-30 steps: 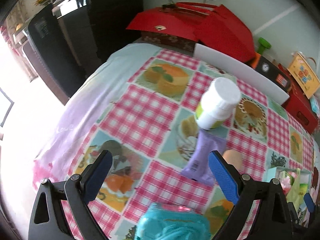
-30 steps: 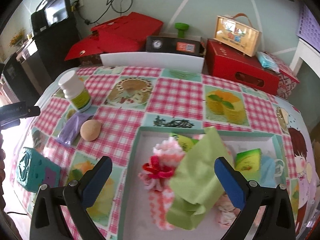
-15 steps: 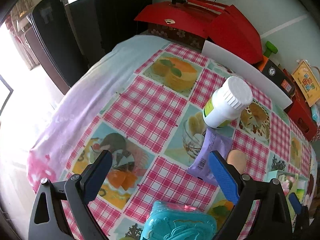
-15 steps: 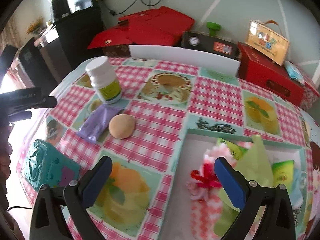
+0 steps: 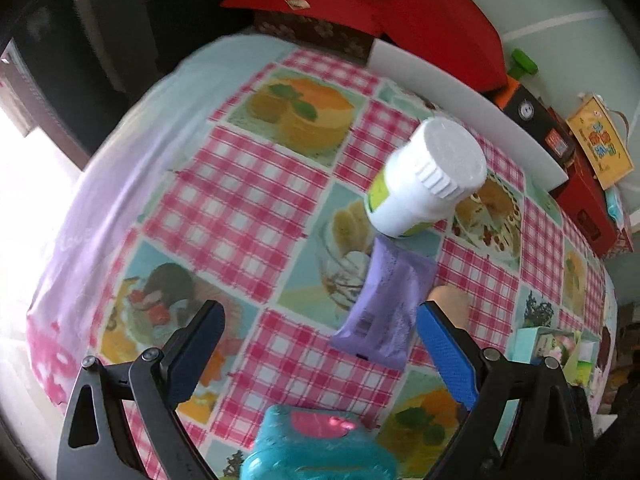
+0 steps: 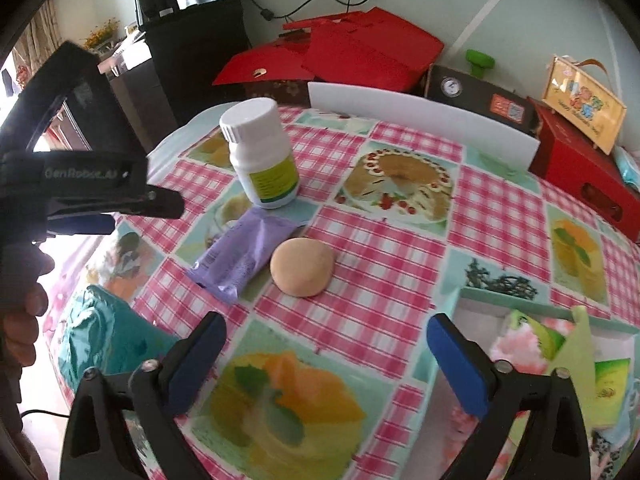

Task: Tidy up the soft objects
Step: 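Move both grippers back toward the purple packet and tan sponge ball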

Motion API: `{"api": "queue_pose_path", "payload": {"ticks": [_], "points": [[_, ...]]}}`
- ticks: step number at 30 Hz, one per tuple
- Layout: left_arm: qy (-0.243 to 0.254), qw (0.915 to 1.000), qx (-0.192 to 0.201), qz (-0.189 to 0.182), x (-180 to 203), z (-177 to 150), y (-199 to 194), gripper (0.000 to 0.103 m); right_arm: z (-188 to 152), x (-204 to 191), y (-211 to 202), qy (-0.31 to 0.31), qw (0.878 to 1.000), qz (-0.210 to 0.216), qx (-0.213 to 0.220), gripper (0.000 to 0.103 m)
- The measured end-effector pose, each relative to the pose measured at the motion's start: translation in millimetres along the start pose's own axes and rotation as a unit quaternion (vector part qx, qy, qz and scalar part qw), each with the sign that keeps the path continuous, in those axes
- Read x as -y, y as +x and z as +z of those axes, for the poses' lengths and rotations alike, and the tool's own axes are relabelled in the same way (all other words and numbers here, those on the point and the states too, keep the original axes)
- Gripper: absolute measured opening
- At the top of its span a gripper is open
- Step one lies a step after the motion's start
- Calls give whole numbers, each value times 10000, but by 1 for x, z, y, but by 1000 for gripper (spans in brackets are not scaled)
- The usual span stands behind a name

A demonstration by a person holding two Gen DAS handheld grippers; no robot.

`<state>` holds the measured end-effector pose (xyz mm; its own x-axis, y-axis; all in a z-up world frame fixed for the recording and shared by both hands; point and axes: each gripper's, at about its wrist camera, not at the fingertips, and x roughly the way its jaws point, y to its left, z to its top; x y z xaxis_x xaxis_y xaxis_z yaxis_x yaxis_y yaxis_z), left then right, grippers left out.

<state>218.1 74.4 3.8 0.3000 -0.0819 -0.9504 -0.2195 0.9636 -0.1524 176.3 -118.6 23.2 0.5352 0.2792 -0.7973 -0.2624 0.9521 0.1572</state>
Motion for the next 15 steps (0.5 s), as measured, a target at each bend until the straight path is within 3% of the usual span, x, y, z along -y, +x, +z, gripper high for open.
{"api": "queue_pose_path", "payload": {"ticks": [4, 7, 15], "points": [[129, 9990, -399, -161, 8, 7, 17, 97, 12, -4, 15, 61, 9998, 68, -155, 95], [273, 9977, -615, -98, 15, 10, 28, 97, 17, -5, 26, 38, 9996, 57, -290, 85], [412, 9945, -963, 0, 24, 21, 51, 97, 24, -4, 54, 91, 9982, 34, -590, 83]]}}
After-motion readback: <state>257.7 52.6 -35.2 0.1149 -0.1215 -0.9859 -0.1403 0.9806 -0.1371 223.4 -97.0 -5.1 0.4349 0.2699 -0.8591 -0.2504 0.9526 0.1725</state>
